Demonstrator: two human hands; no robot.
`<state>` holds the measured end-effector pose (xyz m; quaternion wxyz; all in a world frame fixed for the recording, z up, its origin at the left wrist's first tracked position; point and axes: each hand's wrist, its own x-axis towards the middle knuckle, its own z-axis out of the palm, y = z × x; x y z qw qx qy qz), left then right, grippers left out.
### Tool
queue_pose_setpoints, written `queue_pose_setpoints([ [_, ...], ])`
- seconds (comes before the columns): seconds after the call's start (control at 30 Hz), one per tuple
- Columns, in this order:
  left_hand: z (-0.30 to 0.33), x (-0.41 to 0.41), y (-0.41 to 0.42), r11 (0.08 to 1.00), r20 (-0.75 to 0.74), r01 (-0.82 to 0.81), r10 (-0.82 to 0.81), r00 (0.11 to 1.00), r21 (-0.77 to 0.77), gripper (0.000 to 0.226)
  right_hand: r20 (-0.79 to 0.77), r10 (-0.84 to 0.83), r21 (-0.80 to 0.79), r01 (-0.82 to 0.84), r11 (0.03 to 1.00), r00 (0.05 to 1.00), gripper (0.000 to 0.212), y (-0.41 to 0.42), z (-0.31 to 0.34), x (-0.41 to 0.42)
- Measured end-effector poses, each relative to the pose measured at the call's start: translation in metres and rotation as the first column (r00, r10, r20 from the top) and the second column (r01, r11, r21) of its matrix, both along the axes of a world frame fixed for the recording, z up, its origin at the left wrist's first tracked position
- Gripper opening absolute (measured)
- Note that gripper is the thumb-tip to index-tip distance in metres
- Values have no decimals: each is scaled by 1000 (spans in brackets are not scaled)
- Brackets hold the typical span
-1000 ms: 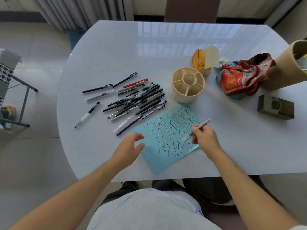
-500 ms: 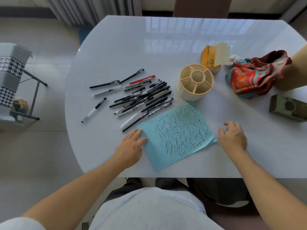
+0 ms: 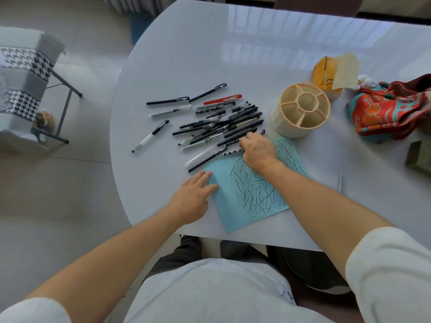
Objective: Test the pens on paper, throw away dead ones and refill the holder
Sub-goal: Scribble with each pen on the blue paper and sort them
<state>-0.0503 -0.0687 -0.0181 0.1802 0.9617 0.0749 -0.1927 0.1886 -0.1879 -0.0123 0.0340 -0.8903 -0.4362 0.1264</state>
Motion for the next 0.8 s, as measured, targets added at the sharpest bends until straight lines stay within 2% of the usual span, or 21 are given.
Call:
queue_pose_setpoints([
  [0.07,0,0,0,1000,7,-2,2,1000,-8,59,6,20,40,-20,999,1000,25,-5,3,3],
  [0.13,1,0,-1,1000,8,7,-7,1000,-8,56,-51,-48,164,56,985,998,22,-14,12,1],
  [0.2,3,-1,-3,1000,45,-16,17,999,-22,52,-197,-155,301,210,930,968,15,-25,22,-10],
  [0.23,4,-2,-4,998,93,-48,52,994,-41,49,-333,-215,340,329,881,918,9,-30,27,-20],
  [0.27,5,-4,-7,991,149,-107,119,982,-83,45,-501,-265,332,466,820,824,5,-34,31,-32],
  [0.33,10,-5,-14,932,180,-261,310,934,-251,41,-793,-278,225,683,695,543,3,-39,34,-61],
  [0.37,13,-3,-17,875,115,-328,390,914,-355,40,-872,-245,177,740,649,423,3,-41,34,-75],
  [0.4,16,0,-19,800,18,-386,444,896,-460,37,-916,-209,146,772,619,342,2,-42,33,-88],
  [0.47,22,6,-22,666,-131,-453,475,870,-593,21,-952,-169,112,802,587,256,11,-44,31,-108],
  [0.5,23,8,-21,664,-141,-453,469,872,-596,13,-960,-163,97,815,572,229,15,-45,29,-115],
  [0.6,23,12,-16,747,-104,-427,440,892,-510,16,-953,-197,91,839,537,230,19,-43,24,-124],
  [0.63,23,13,-13,764,-85,-422,439,894,-488,16,-948,-225,87,864,496,225,20,-41,22,-123],
  [0.73,17,5,0,798,-19,-448,482,876,-403,20,-935,-324,69,969,236,145,23,-38,20,-99],
  [0.77,14,-1,5,810,-7,-456,488,873,-368,21,-922,-350,91,972,216,164,22,-40,21,-87],
  [0.8,12,-8,8,834,10,-441,470,882,-332,21,-910,-363,117,962,245,203,21,-43,21,-77],
])
